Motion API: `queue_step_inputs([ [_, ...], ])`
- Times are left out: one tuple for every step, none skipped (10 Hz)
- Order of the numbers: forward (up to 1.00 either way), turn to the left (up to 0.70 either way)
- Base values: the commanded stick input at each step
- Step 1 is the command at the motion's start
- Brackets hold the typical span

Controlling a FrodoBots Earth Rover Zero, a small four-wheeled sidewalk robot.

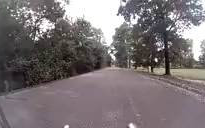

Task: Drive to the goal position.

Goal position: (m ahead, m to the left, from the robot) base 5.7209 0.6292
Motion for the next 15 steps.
queue_step_inputs([
  [0.06,0.0],
  [0.14,0.0],
  [0.22,0.0],
  [0.3,0.0],
  [0.38,0.0],
  [0.46,0.0],
  [0.54,0.0],
  [0.61,0.0],
  [0.69,0.0],
  [0.7,0.0],
  [0.7,0.0],
  [0.7,0.0],
  [0.7,0.0],
  [0.7,0.0],
  [0.7,0.0],
])
